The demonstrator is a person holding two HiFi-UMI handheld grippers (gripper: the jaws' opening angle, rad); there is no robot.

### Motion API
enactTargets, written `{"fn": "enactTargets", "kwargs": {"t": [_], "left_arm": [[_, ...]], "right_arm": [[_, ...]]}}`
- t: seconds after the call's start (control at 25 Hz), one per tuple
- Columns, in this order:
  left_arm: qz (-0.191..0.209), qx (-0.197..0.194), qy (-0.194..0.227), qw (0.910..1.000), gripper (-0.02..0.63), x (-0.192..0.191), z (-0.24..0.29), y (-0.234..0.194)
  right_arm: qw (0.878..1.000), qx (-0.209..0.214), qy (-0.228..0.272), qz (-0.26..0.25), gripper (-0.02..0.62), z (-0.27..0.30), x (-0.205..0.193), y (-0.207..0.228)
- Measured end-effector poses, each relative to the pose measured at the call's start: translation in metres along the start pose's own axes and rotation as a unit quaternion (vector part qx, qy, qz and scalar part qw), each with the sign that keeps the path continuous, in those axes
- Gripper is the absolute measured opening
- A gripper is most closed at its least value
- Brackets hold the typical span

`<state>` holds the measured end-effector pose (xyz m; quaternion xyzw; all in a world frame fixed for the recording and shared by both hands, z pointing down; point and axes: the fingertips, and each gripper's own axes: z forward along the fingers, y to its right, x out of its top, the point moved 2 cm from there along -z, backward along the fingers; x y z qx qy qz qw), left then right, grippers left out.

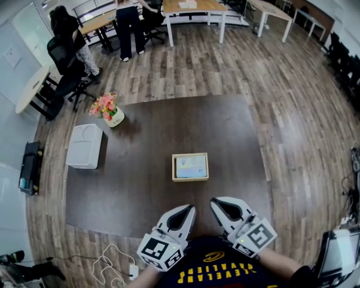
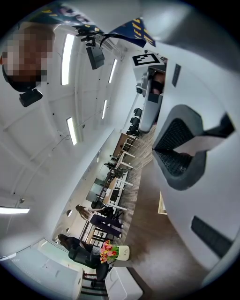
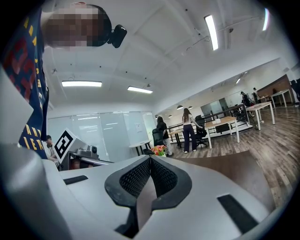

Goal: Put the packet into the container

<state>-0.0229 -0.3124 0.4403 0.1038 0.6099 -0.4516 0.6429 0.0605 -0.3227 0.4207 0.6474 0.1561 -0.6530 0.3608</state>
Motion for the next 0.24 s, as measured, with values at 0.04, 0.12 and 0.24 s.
{"fn": "enactTargets", "kwargs": {"t": [0.04, 0.12, 0.24], "left_arm": [[0.000, 0.000, 0.000, 1.0000, 0.000, 0.0001, 0.0014, 0.0002], [0.000, 0.000, -0.002, 1.0000, 0.000, -0.0002, 0.0039, -0.0004], [0.000, 0.000, -0.004, 1.0000, 0.000, -0.0004, 0.0066, -0.0009]], "right_arm": [[1.000, 0.001, -0.001, 0.000, 0.009, 0.0000, 0.0000, 0.0010], [1.000, 0.004, -0.002, -0.004, 0.009, 0.0009, 0.0002, 0.0024], [1.000, 0.008, -0.003, -0.010, 0.009, 0.0024, 0.0008, 0.0046]]}}
